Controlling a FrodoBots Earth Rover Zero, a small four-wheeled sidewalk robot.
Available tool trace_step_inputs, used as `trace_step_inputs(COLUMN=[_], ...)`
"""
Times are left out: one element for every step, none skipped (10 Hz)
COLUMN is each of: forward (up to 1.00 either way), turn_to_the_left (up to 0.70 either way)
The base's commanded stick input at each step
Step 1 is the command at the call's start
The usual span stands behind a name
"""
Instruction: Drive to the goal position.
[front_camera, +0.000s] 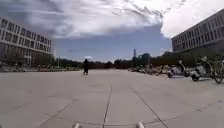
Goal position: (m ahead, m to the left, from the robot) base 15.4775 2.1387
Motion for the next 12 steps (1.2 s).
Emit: trace_step_inputs(forward=[0.70,0.70,0.70,0.70,0.70,0.70,0.70,0.70,0.70,0.70,0.70,0.70], turn_to_the_left=[0.00,0.00,0.00,0.00,0.00,0.00,0.00,0.00,0.00,0.00,0.00,0.00])
